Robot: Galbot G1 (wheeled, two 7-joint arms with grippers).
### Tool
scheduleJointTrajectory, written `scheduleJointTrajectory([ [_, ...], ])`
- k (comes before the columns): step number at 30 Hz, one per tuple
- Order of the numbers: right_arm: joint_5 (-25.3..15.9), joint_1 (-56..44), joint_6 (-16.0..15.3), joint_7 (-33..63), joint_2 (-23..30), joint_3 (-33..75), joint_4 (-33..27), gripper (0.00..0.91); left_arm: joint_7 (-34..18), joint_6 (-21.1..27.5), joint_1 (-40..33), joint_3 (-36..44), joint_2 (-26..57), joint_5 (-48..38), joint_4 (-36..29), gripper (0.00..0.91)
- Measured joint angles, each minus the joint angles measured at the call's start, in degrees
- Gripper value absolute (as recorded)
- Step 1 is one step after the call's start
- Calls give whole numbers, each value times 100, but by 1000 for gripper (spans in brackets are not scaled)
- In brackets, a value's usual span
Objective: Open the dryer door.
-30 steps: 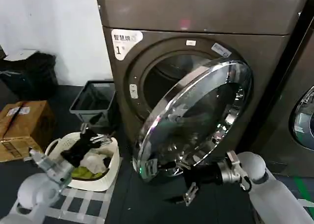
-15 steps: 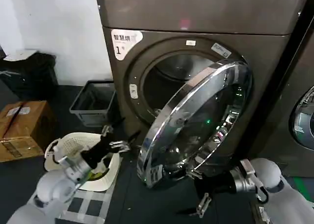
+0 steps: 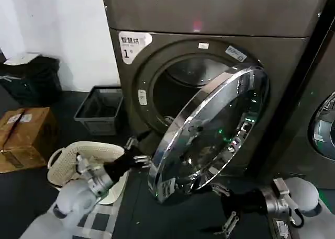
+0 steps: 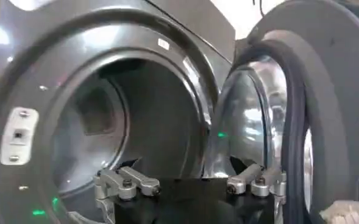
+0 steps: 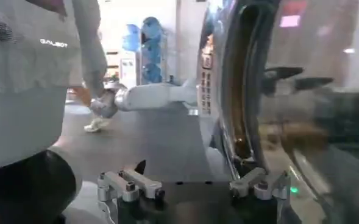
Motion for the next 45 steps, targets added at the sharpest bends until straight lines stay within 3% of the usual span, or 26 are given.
scheduleJointTrajectory([
  [21,215,-597,24,197,263,1681,-467,907,185,24,-161,630,80,-6,-221,907],
  [37,-84,-1047,150,319,633,3865,-950,907,196,28,-356,1237,288,12,-586,907],
  [45,204,-1242,164,666,841,5132,-1122,907,193,28,-602,1739,281,94,-591,907],
])
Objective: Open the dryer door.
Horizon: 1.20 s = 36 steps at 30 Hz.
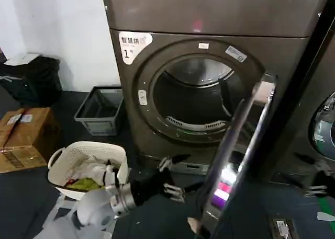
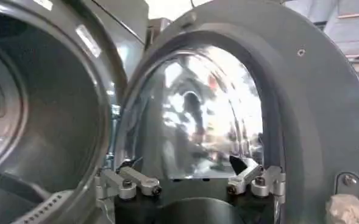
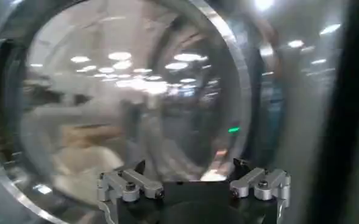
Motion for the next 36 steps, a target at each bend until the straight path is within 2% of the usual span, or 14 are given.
scheduleJointTrajectory([
  [9,185,-190,-110,1020,158,1240,49,907,1,-23,-386,549,-116,-38,119,907],
  [14,261,-344,-110,2036,266,1730,197,907,7,-32,-648,859,-231,-19,255,907],
  [18,371,-459,51,2978,328,1999,321,907,3,-32,-883,1115,-388,-25,369,907],
  [20,551,-524,115,3625,334,2139,359,907,7,-55,-1011,1257,-485,-27,435,907],
  [23,754,-603,89,4474,299,2373,396,907,15,-100,-1202,1476,-658,-40,579,907],
  [28,879,-755,-20,5218,176,2766,503,907,24,-130,-1492,1821,-926,-42,837,907],
  [31,850,-860,-39,5513,112,3042,579,907,20,-131,-1644,2017,-1057,-63,962,907],
  [36,555,-987,-28,5905,115,3462,718,907,4,-139,-1909,2320,-1325,-85,1200,907],
])
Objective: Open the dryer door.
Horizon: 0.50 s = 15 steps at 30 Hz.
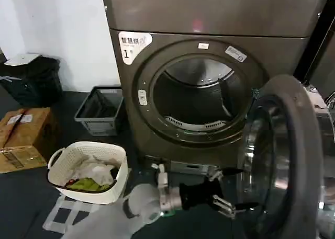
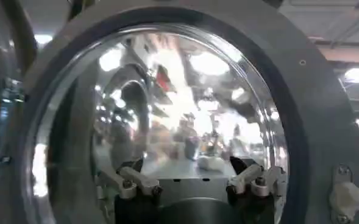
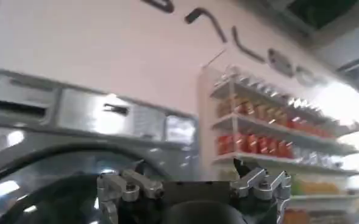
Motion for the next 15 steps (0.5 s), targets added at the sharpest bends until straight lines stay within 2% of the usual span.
scheduleJointTrajectory([
  [9,-343,-50,-6,533,-15,620,-69,907,-20,-57,-342,439,-449,61,386,907],
  [15,-954,-125,-34,618,-19,963,-89,907,-103,-83,-551,640,-813,92,693,907],
])
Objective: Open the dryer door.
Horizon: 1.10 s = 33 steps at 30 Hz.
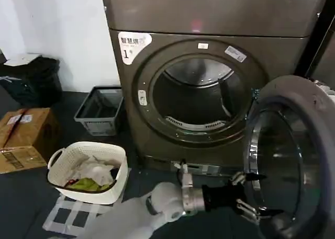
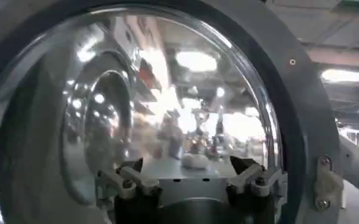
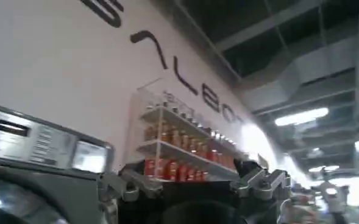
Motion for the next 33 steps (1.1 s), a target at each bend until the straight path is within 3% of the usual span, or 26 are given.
scheduleJointTrajectory([
  [6,-329,-135,-74,19,-51,272,21,907,-47,-50,-237,109,-377,13,344,907],
  [33,-611,-415,-150,-75,-149,862,125,907,-133,-305,-1076,462,-2101,299,2381,907],
])
